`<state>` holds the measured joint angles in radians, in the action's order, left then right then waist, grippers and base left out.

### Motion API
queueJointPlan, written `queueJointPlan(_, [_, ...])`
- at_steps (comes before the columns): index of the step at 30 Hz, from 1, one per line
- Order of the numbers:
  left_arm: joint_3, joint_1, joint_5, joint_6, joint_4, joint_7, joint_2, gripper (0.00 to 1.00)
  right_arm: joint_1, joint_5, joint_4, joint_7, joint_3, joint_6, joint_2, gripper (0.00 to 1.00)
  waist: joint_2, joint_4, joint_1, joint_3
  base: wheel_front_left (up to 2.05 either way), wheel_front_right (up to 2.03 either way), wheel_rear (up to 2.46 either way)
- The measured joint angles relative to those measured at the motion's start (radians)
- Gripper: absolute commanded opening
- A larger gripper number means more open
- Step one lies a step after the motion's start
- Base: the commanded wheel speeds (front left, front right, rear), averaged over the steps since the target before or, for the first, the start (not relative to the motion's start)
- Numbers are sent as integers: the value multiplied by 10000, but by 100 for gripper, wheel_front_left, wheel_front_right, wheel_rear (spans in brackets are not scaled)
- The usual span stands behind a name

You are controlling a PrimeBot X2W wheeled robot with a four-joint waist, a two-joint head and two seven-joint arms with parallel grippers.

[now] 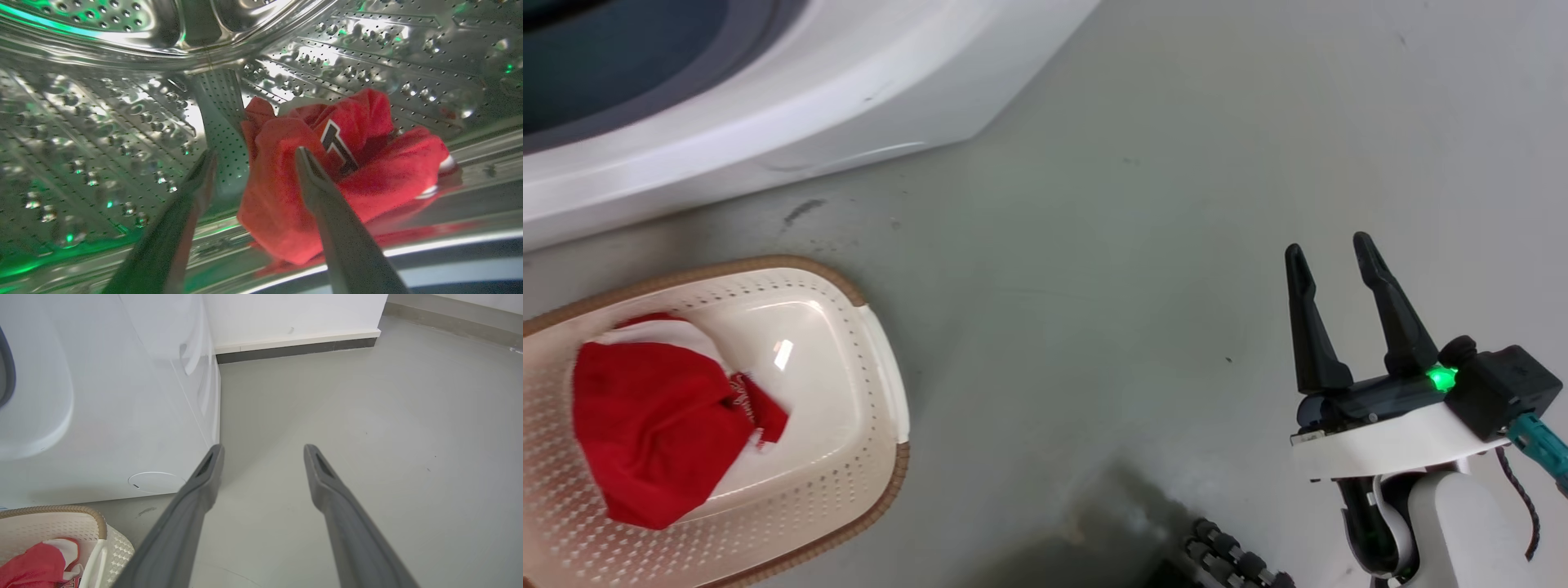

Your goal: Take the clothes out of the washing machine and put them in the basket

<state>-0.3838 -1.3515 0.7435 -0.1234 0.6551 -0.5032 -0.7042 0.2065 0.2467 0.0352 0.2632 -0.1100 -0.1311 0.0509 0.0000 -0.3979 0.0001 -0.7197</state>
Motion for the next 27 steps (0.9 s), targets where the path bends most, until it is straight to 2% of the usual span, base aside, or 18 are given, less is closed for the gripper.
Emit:
queueJointPlan(7, [-230,-1096,209,416,773,-1720,393,100,7,213,-21,-2,-366,0,0,100,0,-506,0,-531,0,0,0])
queueJointPlan(10, [-497,-1351,-96,640,917,-2226,278,100,9,305,-40,-2,-456,0,-2,100,0,-645,0,-692,0,0,0])
queueJointPlan(15, [-851,-1441,-320,704,1024,-2855,134,100,28,454,-98,-2,-546,0,0,100,0,-800,0,-945,0,0,0])
queueJointPlan(22, [-922,-1498,-359,863,915,-3219,-111,100,115,637,-144,-2,-658,0,0,100,0,-929,0,-1189,0,0,0])
queueJointPlan(23, [-905,-1503,-337,880,886,-3269,-119,88,125,669,-150,-2,-673,0,0,100,0,-941,0,-1215,0,0,0])
queueJointPlan(24, [-905,-1513,-316,884,844,-3310,-130,32,128,692,-157,-2,-683,0,0,100,0,-949,0,-1238,0,0,0])
queueJointPlan(25, [-905,-1514,-293,884,796,-3342,-134,0,133,698,-159,-2,-692,0,0,100,0,-954,0,-1262,0,0,0])
queueJointPlan(27, [-968,-1518,-295,880,675,-3398,-121,0,144,715,-161,-2,-686,0,0,100,0,-948,0,-1300,0,0,0])
